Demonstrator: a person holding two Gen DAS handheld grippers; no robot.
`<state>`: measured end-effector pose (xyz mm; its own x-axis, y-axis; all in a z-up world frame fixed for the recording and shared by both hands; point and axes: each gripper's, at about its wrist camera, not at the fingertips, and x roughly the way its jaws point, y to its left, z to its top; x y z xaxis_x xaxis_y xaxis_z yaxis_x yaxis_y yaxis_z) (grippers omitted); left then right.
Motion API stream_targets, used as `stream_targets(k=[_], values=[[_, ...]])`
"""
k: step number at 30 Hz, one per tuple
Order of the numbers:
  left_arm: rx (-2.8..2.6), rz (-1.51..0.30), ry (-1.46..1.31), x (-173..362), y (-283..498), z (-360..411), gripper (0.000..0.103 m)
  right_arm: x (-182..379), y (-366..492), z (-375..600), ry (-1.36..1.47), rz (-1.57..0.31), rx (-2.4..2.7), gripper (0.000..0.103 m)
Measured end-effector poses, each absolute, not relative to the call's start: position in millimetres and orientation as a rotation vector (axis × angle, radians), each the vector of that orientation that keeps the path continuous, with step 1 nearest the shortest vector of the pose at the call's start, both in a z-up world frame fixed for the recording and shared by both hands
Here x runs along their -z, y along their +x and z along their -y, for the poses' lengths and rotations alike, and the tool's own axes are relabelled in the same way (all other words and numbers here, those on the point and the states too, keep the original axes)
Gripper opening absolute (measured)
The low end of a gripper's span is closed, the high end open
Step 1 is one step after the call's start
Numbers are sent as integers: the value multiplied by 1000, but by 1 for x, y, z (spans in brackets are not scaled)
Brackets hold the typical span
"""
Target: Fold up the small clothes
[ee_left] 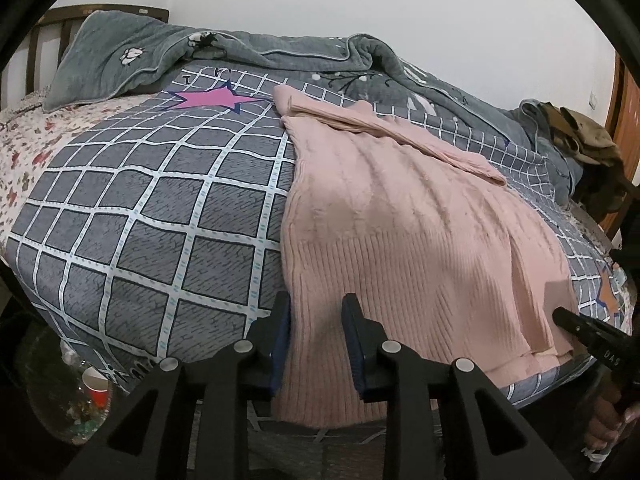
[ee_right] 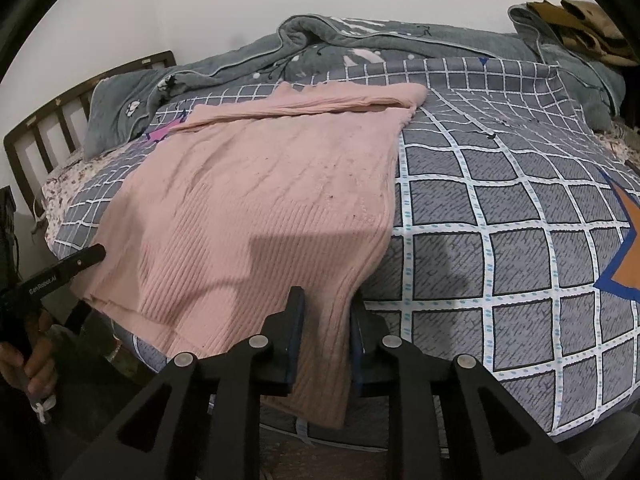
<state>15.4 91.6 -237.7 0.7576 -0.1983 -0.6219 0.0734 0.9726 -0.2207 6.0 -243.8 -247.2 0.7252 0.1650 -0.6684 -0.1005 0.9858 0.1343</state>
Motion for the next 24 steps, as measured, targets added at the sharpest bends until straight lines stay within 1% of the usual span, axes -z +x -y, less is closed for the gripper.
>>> stream_targets(k=[2,4,5,6,7,11,24], values=[[151,-696,-193,238,15,-92,25,247,6,245,102,-747,-151,21],[133,-694,-189,238,15,-93,18,247,5,245,105,-744,-150,21],[128,-694,-192,239,15,-94,11,247,5,245,102,-740,-146,21],[130,-691,-199,238,15,-96,8,247,4,244,97,-733,-142,15],[136,-685,-213,238,14,-98,8,247,3,243,96,-728,-149,7],[129,-627,-259,231,6,-109,7,241,-4,244,82,-678,-144,5],[100,-637,-295,233,9,-121,7,239,-7,267,94,-661,-98,5]])
